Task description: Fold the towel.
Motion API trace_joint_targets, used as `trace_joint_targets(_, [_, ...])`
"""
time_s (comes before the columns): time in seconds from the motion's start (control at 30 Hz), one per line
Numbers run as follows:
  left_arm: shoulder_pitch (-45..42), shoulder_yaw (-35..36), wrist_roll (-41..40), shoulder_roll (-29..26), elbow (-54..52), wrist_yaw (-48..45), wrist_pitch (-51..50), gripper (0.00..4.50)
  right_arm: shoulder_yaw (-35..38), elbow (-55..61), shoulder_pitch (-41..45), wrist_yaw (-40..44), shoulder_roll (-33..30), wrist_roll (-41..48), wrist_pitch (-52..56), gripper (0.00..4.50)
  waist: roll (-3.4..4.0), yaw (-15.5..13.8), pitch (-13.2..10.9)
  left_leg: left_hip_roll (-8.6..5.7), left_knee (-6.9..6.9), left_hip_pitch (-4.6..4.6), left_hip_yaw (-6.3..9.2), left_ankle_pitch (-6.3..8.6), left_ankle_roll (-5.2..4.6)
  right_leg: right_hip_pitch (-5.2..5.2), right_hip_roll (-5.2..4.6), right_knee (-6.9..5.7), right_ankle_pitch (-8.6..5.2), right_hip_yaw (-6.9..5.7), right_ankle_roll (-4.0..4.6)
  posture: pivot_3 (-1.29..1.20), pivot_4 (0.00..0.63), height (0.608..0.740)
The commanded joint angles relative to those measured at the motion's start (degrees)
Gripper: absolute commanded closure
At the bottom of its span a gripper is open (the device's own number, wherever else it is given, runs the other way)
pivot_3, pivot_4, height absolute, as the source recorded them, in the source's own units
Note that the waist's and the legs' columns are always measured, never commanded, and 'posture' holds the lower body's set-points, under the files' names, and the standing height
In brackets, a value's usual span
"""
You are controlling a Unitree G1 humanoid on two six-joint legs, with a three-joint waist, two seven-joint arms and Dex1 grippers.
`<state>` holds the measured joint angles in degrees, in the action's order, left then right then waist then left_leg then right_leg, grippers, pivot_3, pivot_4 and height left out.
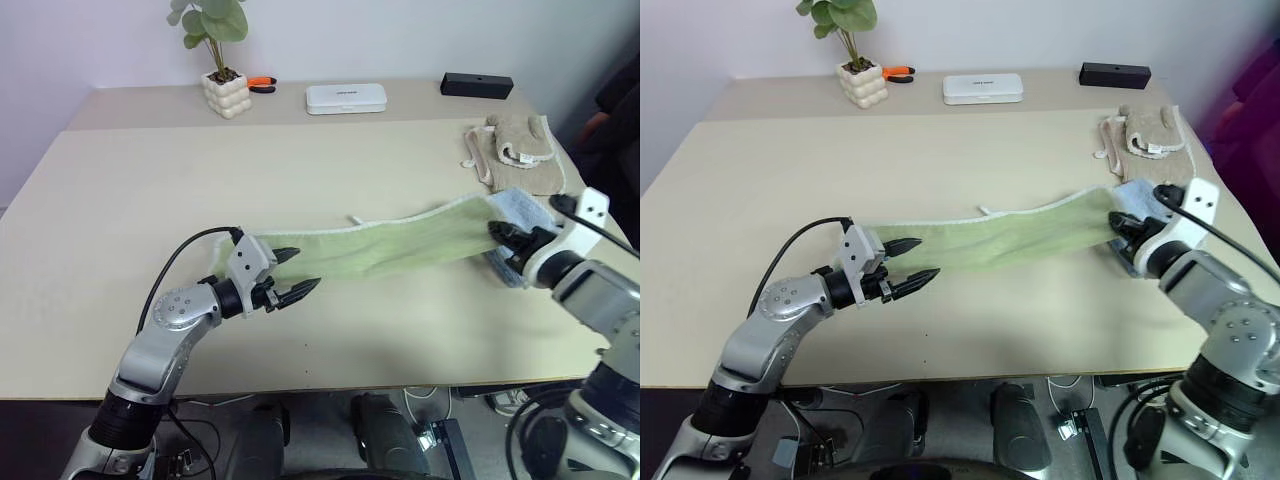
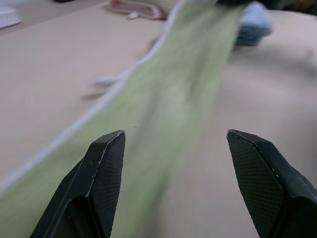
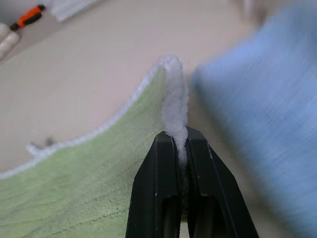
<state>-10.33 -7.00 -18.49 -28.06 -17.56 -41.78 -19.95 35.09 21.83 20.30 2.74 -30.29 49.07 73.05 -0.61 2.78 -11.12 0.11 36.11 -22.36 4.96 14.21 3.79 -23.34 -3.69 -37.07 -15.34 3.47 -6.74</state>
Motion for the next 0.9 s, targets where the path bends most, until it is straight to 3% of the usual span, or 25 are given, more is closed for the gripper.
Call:
trace_joint_targets(0.03, [-1.1, 1.6, 0.2, -0.4, -0.4, -0.5, 2.1, 1.14, -10.5, 6.4, 2.3, 7.3, -5.2, -0.6, -3.2, 4.45, 0.01, 0.1, 0.0, 0.01, 0.0, 0.01, -0.02, 0.0, 0.0, -0.02, 0.02, -0.01, 0.0, 0.03, 0.0, 0.0, 0.15, 0.737])
trace_joint_targets(0.13, [-1.2, 2.4, 0.4, -0.8, -0.3, -0.3, 2.4, 1.14, -18.0, 9.2, 3.2, 11.0, -7.1, -1.4, -4.8, 4.45, 0.01, -0.2, 0.0, 0.07, 0.01, -0.01, -0.02, 0.0, 0.0, -0.02, 0.06, 0.0, 0.0, 0.03, 0.0, 0.0, 0.15, 0.737])
trace_joint_targets(0.23, [-0.8, 5.0, 0.3, -1.6, 0.0, 0.9, 2.1, 1.14, -30.8, 11.6, 4.9, 14.4, -6.9, -4.9, -7.3, 4.45, -0.05, -0.3, 0.0, 0.07, 0.02, -0.06, -0.02, 0.0, 0.0, -0.03, 0.05, 0.08, 0.0, 0.03, -0.01, 0.0, 0.15, 0.737])
trace_joint_targets(0.4, [1.2, 5.9, 0.0, -2.6, -2.0, 0.9, 1.6, 1.14, -45.4, 5.5, 5.2, 16.0, -4.1, -15.2, -14.3, 4.45, -0.1, -0.4, 0.0, 0.06, 0.02, -0.08, -0.03, 0.0, 0.0, -0.04, 0.01, 0.11, 0.0, 0.02, 0.0, 0.0, 0.15, 0.737])
trace_joint_targets(0.63, [3.0, 5.9, 0.1, -2.1, -4.7, 2.5, 0.1, 1.14, -48.6, 1.4, 5.8, 17.0, 0.3, -20.8, -18.4, 4.45, -0.12, -0.5, 0.0, 0.06, 0.02, -0.09, -0.02, 0.0, 0.01, -0.05, 0.02, 0.12, 0.01, 0.02, 0.0, 0.0, 0.15, 0.737])
trace_joint_targets(0.73, [3.4, 5.9, 0.0, -2.1, -5.1, 2.8, -0.3, 1.14, -46.8, 2.0, 5.5, 18.3, 1.0, -20.2, -18.2, 3.48, -0.13, -0.4, 0.0, 0.06, 0.02, -0.09, -0.01, 0.0, 0.01, -0.06, 0.03, 0.11, 0.01, 0.02, 0.0, 0.0, 0.15, 0.737])
trace_joint_targets(0.9, [4.2, 6.5, -0.4, -2.2, -5.5, 2.8, -0.9, 1.14, -41.9, 8.2, 3.4, 24.2, -1.5, -17.2, -21.3, 1.15, -0.13, -0.5, 0.0, 0.06, 0.01, -0.09, -0.02, 0.0, 0.01, -0.05, 0.02, 0.12, 0.01, 0.02, 0.0, 0.0, 0.15, 0.737])
